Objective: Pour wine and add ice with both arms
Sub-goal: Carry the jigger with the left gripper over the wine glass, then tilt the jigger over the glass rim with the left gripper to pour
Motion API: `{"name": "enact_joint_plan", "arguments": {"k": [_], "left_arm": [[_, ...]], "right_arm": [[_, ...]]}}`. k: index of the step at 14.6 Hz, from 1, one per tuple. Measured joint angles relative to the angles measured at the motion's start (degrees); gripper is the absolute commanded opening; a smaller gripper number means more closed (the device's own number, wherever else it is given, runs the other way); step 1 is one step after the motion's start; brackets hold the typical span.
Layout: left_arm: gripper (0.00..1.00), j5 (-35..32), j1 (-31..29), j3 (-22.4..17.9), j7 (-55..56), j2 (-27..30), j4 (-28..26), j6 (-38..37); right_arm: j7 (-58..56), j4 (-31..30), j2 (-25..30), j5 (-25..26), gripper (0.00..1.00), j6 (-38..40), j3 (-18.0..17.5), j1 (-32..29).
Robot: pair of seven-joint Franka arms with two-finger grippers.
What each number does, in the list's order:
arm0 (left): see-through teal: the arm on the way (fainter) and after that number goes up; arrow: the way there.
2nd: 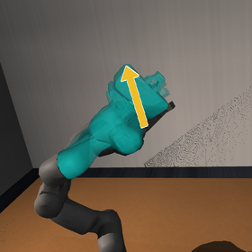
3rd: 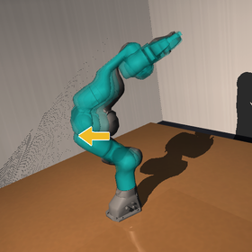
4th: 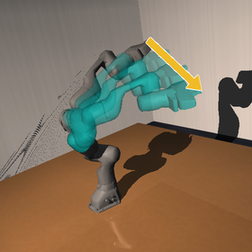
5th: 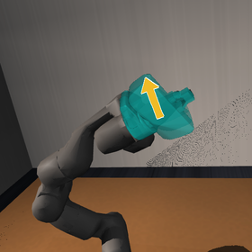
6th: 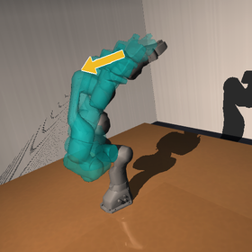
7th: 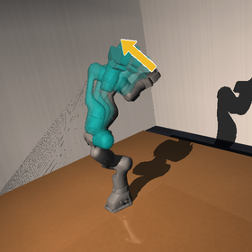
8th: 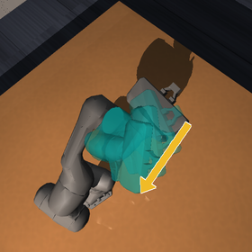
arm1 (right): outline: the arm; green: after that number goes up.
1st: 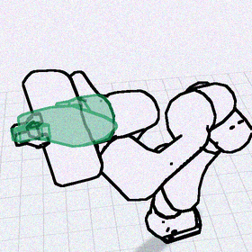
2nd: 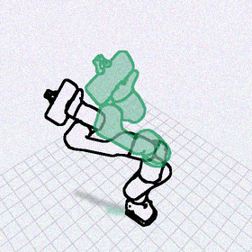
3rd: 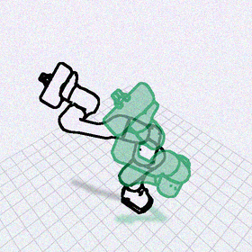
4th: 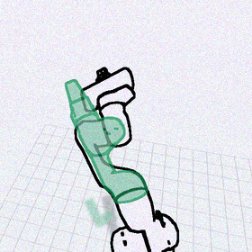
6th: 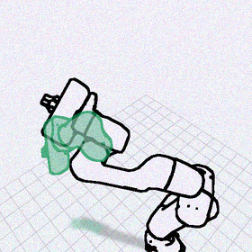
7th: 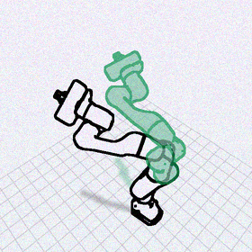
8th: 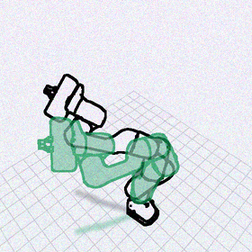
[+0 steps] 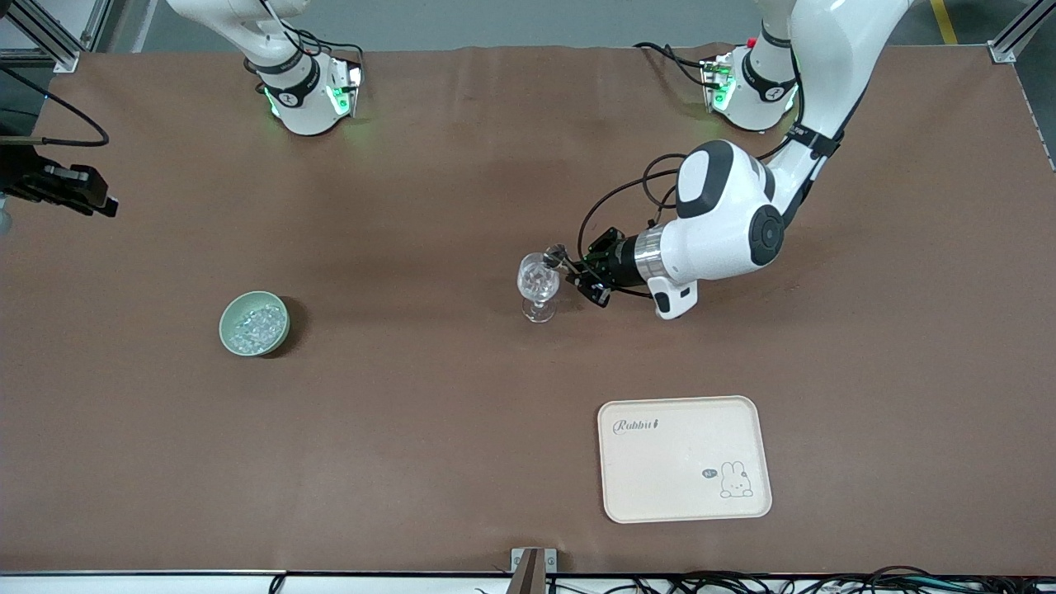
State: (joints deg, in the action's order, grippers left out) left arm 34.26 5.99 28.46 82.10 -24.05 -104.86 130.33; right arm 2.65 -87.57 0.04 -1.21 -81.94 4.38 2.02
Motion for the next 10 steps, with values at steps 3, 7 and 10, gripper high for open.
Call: {"name": "enact_joint_plan", "arguments": {"k": [3, 7, 10], "left_arm": [[0.01, -1.49, 0.01, 0.01, 0.02, -0.07, 1.14, -0.73], [0.01, -5.76, 0.04, 0.78, 2.22, -0.10, 1.64, -1.02], [0.00, -7.31, 0.12, 1.18, 4.20, -0.23, 2.70, -1.02]], "right_arm": [[0.00, 0.00, 0.00, 0.00, 0.00, 0.00, 0.00, 0.00], [0.00, 0.00, 0.00, 0.00, 0.00, 0.12, 0.00, 0.00], [0.00, 0.00, 0.01, 0.00, 0.00, 0.23, 0.00, 0.00]]}}
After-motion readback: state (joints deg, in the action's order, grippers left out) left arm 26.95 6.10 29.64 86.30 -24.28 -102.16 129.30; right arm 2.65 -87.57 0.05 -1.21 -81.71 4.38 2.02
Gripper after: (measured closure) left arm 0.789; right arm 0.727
